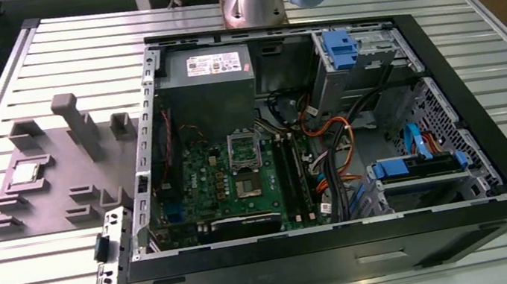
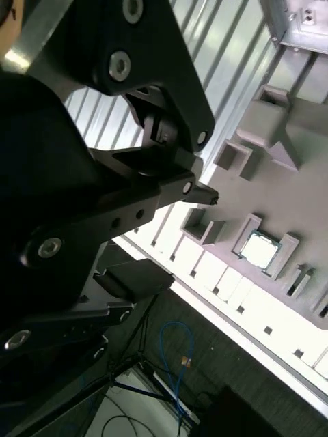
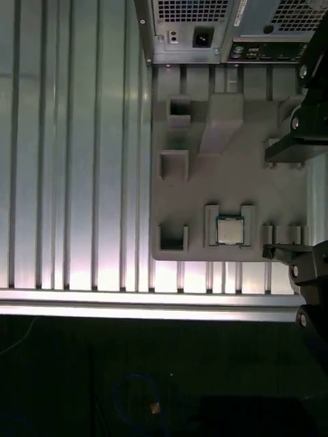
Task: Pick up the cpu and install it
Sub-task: 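Pick up the cpu and move it towards the insertion slot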
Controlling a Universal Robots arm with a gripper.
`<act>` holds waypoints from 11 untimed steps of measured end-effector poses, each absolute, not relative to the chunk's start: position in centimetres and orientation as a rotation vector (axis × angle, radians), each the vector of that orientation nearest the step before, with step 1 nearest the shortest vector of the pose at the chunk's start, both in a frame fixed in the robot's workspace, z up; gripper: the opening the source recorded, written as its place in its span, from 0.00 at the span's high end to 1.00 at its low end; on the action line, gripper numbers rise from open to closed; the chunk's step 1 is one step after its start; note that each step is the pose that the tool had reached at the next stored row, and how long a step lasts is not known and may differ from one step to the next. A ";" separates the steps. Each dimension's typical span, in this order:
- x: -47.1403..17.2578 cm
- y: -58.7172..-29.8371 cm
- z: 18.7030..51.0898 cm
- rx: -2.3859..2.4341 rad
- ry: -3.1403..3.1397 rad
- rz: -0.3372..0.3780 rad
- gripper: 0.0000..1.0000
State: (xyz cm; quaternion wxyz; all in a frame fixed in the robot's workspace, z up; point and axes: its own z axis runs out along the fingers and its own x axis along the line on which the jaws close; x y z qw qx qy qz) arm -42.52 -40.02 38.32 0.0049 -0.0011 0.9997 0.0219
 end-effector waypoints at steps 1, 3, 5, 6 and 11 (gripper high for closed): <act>-42.6 -40.0 38.2 -0.007 3.132 0.069 0.41; -43.0 -40.0 38.0 -0.008 3.133 0.068 0.41; -43.2 -40.0 37.8 -0.007 3.133 0.068 0.41; -43.3 -40.0 37.8 -0.007 3.133 0.069 0.41; -43.6 -40.0 37.0 0.003 3.132 0.069 0.41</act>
